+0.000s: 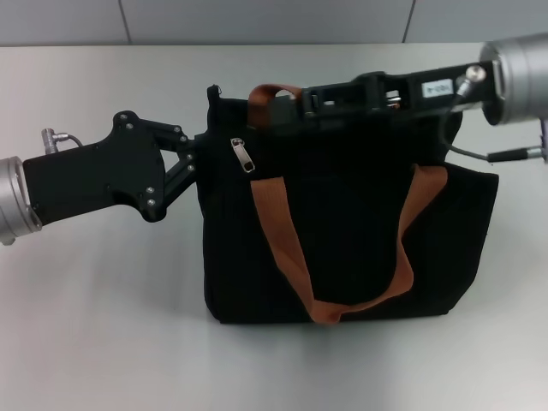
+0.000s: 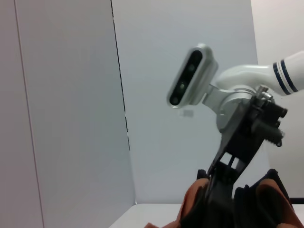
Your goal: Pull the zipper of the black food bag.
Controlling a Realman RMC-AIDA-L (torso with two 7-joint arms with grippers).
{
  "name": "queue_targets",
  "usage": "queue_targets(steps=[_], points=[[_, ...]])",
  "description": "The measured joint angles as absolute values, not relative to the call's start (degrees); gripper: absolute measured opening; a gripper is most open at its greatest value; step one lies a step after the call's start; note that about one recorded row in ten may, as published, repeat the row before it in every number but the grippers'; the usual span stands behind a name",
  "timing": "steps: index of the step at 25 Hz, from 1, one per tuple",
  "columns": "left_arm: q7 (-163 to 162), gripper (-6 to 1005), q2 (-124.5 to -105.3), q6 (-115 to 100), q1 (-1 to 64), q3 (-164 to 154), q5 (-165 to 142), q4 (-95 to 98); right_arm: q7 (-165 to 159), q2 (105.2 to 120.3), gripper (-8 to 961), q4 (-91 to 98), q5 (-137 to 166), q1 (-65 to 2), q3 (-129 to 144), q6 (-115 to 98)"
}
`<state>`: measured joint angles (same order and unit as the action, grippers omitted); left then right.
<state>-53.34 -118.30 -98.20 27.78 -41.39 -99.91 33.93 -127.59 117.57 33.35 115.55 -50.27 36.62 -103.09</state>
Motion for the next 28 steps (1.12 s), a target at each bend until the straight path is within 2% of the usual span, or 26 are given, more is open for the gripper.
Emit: queue_targets(steps=[14,19,28], points=[[-53.8,19,-118.21,-98.38,27.95,-41.39,-99.97,33.95,-133.86,118.15,809,37.31,115.51,-53.44,44.54,-102.28],[-53.93,19,-118.21,-98.61,27.91,-41.23,-99.96,33.93,-134.24,118.3,723,38.36,116.03,-53.44,45.68,-101.44],[-55.29,18,-117.94,-99.21,28.17,-41.1,-99.51,34.03,-134.34,118.3,663,41.99,116.2,-52.53,46.92,-101.82]])
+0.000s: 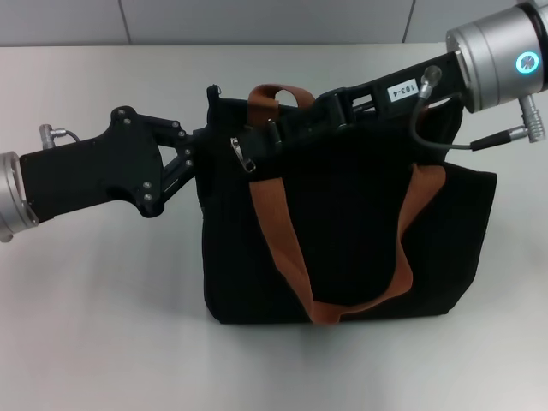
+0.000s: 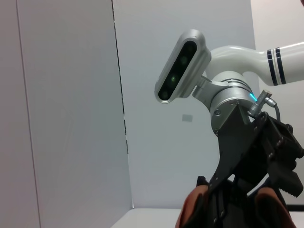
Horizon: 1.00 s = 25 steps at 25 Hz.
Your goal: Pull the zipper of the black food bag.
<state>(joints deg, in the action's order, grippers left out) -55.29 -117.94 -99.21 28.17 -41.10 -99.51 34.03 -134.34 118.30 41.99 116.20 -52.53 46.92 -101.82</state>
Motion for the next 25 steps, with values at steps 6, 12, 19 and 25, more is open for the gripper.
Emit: queue_targets(steps=[6,12,19,25], points=[[-56.76,18,-117.53,-100.45,28.86,-41.13,-99.28,34.06,-134.13,118.3,664,44.05,116.36,-52.16,48.12,-102.28],[-58.29,19,-117.72,-101.34,29.66,-41.14,-99.28,34.18,-133.93,118.53,637,44.25,116.36,-52.46,50.05,-100.77],[-59.47,18,-118.06,-100.99,31.35,-41.14,-99.28,33.64,-133.77,118.99,538,45.09,116.2,-52.74,53.0,-98.42],[-59.5,18,-118.19,-100.7,31.66,-40.89,-99.28,33.57,-133.68,119.01,489,45.27,116.18,-52.54,53.18,-97.53]])
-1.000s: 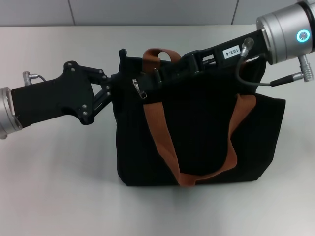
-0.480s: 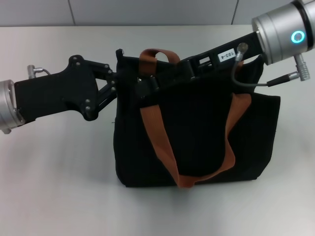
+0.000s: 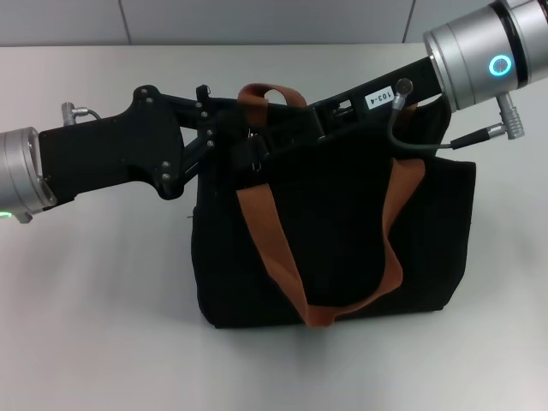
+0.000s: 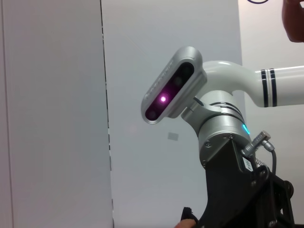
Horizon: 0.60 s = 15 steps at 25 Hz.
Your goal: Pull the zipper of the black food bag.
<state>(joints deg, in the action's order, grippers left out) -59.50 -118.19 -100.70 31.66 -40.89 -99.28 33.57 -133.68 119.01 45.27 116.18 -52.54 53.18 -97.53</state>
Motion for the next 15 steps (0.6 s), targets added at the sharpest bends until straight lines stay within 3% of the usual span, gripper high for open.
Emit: queue_targets(steps=[4,15], points=[[-59.5,19,-118.11,-100.67,31.25,-40.38,-99.13,33.57,-133.54,119.0,470,45.92,116.38,-52.16,53.18,-97.43],[-59.5,19,-118.24,-100.63,30.82,-40.33,-99.09,33.57,-130.38,119.0,134,45.97,116.45,-51.96,53.26,-97.24]])
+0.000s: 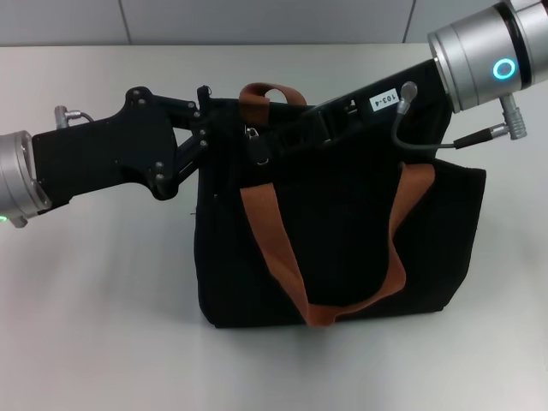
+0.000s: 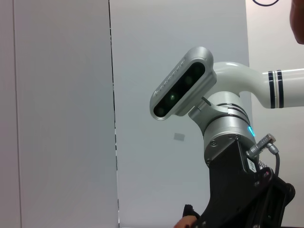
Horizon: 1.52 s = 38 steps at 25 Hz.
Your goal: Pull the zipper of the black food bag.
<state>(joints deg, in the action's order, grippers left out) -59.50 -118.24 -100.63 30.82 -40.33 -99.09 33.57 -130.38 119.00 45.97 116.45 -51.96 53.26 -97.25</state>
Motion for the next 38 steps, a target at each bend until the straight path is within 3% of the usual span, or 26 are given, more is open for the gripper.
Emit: queue_targets(steps=[5,27,38], points=[[-59.5,18,-118.34,-100.59,30.39,-39.84,-98.85,33.48,-129.56,119.06,-2,45.97,116.25,-51.48,53.53,-96.2],[-59.47,19,-118.18,-100.42,29.74,-38.11,-97.72,33.49,-134.82,119.27,-3,55.99,117.96,-47.05,58.55,-92.85],[-59.29,18,-117.95,-98.84,29.76,-36.99,-97.72,33.48,-140.01,119.29,-3,67.55,122.61,-38.77,58.21,-92.75]])
